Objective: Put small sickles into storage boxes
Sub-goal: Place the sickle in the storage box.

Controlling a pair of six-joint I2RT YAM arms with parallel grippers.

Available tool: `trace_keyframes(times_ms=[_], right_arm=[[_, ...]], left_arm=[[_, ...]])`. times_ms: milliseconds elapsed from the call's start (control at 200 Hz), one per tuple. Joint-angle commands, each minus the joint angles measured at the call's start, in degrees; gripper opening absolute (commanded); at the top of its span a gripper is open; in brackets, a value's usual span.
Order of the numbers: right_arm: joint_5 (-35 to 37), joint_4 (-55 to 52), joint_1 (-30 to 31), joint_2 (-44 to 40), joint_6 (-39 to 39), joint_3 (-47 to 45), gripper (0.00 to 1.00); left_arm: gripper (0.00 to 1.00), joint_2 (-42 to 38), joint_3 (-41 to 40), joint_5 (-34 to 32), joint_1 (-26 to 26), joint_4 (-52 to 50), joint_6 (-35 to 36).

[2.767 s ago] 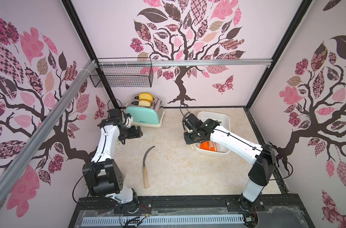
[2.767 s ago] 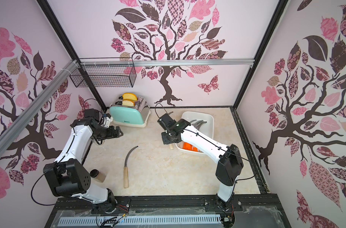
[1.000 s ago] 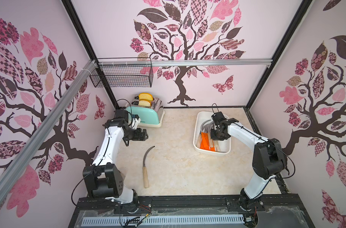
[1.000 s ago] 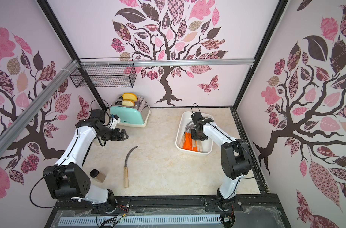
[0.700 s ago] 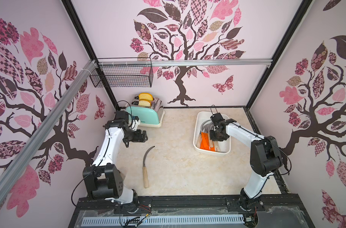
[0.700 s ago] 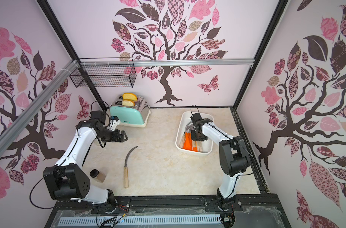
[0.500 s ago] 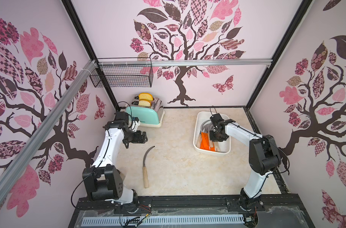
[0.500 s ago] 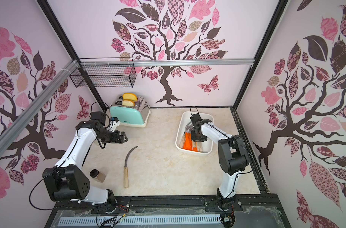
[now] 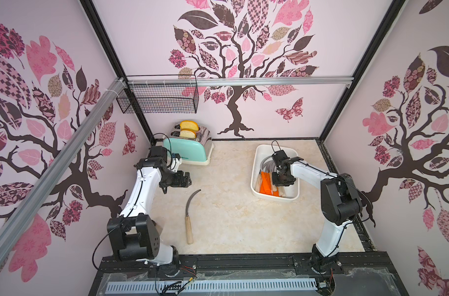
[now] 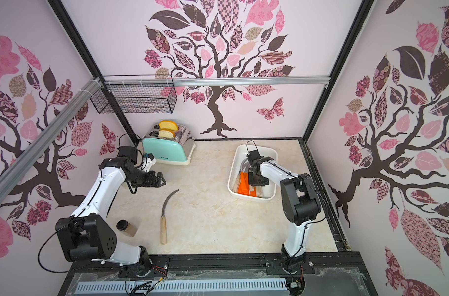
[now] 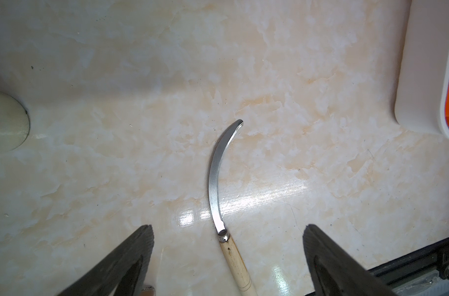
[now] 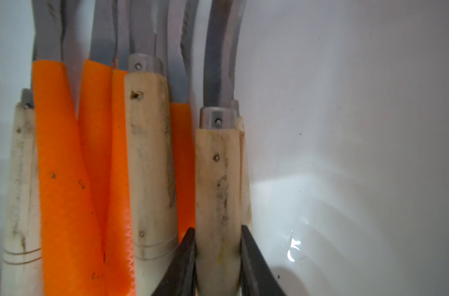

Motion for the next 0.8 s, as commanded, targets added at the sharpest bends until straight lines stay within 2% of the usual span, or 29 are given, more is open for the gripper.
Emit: trace_keyframes(times_ms=[0, 90, 300, 795], right_arm=[[1.34, -0.12, -0.49, 0.12, -0.21, -0.37, 0.14], [1.35, 0.07, -0.49, 0.09, -0.31, -0.59, 0.14], [1.83, 0.08, -0.51, -0.02, -0.28, -0.83, 0.26], [2.99, 0.24, -0.47, -0.31, -0.91, -0.83, 0.44]], left_arm=[[0.95, -0.63, -0.51, 0.14, -0.17, 0.09, 0.32], [0.96, -0.6, -0.42, 0.18, -0.18, 0.14, 0.39], [0.95, -0.77, -0.49, 0.18, -0.15, -0.09, 0.19], [0.96, -2.11, -4.02, -1.33, -0.14, -0.29, 2.3]])
